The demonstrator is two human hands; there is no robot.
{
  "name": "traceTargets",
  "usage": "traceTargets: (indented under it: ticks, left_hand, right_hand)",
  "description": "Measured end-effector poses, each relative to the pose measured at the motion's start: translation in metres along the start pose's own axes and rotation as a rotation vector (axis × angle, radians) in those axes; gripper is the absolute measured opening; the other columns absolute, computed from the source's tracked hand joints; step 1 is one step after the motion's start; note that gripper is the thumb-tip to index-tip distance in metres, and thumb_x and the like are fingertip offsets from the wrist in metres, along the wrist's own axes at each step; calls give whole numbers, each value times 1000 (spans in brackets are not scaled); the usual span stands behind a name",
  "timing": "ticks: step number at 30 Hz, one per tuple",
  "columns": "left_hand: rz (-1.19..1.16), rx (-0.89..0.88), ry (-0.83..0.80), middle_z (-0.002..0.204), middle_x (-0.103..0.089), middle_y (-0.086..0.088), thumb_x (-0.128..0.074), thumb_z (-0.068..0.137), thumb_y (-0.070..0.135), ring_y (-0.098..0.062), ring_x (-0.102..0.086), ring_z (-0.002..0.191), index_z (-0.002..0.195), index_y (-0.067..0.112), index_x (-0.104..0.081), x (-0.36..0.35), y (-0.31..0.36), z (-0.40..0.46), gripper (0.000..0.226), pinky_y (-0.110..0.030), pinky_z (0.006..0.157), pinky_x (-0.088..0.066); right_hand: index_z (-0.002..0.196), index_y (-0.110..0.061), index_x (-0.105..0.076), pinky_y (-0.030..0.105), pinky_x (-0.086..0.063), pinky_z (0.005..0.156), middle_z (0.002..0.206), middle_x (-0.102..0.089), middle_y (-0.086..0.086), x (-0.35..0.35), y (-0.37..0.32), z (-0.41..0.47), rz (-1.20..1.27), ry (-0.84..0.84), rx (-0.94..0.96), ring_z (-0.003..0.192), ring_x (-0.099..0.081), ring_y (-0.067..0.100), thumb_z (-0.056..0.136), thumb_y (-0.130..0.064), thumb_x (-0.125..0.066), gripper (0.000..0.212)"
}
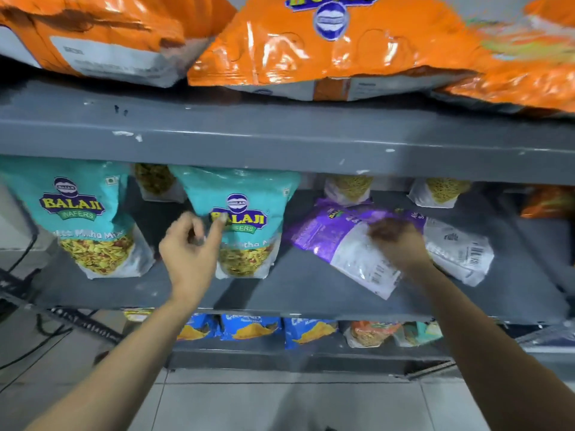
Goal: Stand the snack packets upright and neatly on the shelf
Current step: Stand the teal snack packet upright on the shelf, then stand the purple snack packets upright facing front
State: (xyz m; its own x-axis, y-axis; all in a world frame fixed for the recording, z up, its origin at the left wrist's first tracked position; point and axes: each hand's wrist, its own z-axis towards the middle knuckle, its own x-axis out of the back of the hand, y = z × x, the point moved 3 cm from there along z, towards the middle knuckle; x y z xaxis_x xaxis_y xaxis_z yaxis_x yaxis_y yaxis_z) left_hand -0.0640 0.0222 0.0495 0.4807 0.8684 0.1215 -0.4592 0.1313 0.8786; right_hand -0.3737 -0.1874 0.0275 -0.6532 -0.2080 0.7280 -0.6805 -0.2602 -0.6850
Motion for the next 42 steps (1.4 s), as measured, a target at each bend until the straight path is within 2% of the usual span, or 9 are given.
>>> traceTargets:
  ticks: [6, 11, 14, 17, 25, 28, 31, 37, 42]
  left_hand:
    - [33, 119, -305, 50, -35, 3, -72, 84, 31, -12, -31, 50, 54, 14, -37, -96, 12, -82, 49, -29, 52, -31]
    - [-95, 995, -570, 77, -62, -5, -59, 83, 60, -21, -59, 62, 77, 15, -59, -193, -4, -134, 46, -34, 60, -56]
    - [-210, 1127, -502, 90, -69, -11, -66, 74, 65, -27, -66, 75, 92, 9, -65, -225, -2, -139, 59, -38, 72, -61]
    - [-232, 1098, -430, 95, -76, -13, -79, 67, 55, -28, -73, 82, 101, 9, -69, -233, 3, -152, 58, -41, 68, -62]
    - [-333, 871, -345, 97, -76, -14, -89, 61, 23, -32, -73, 89, 104, 8, -68, -210, 12, -195, 50, -51, 74, -60]
    - [-272, 751, -367, 95, -77, -7, -90, 57, 20, -25, -74, 87, 105, 13, -67, -199, 20, -192, 54, -46, 71, -60]
    - [-195, 604, -401, 95, -77, -4, -89, 61, 5, -16, -72, 84, 107, 14, -68, -199, 26, -165, 51, -32, 69, -59]
    - [-71, 369, -450, 95, -74, -5, -82, 61, -1, -12, -69, 82, 99, 15, -67, -217, 7, -100, 43, -30, 77, -56]
    - [66, 257, -525, 96, -75, -1, -83, 71, 13, -16, -72, 87, 101, 21, -71, -215, -4, -85, 33, -32, 81, -56]
  right_hand:
    - [103, -4, -75, 30, -48, 84, 109, -77, 14, 23, 36, 10, -345, -78, 111, 104, -71, 32, 89, -34, -57, 38]
    - [124, -16, -66, 28, -44, 94, 123, -69, 1, 25, 60, 25, -259, -339, -63, 115, -63, 22, 84, -57, -67, 57]
    - [129, -23, -62, 36, -48, 104, 128, -66, -3, 24, 74, 36, -90, -436, -168, 115, -64, 19, 45, -87, -71, 106]
    - [131, -20, -60, 38, -48, 106, 128, -66, -5, 23, 87, 42, 8, -523, -211, 116, -64, 16, 27, -85, -78, 124]
    - [124, -15, -67, 36, -47, 107, 116, -76, 5, 24, 94, 5, 534, -774, -335, 113, -69, 20, 84, -37, -74, 47]
    - [130, -15, -61, 42, -51, 102, 126, -72, 10, 30, 91, 1, 708, -828, -185, 116, -68, 27, 67, -28, -89, 70]
    - [130, -13, -57, 41, -53, 100, 125, -72, 11, 34, 88, 12, 781, -729, -58, 115, -69, 27, 44, -25, -99, 96]
    - [117, -5, -64, 52, -54, 98, 112, -77, 7, 12, 82, 35, 547, -365, 22, 106, -73, 24, 55, -1, -92, 69]
    - [122, -9, -60, 42, -55, 97, 116, -76, 5, 5, 89, 37, 573, -364, 38, 110, -71, 22, 67, -1, -88, 62]
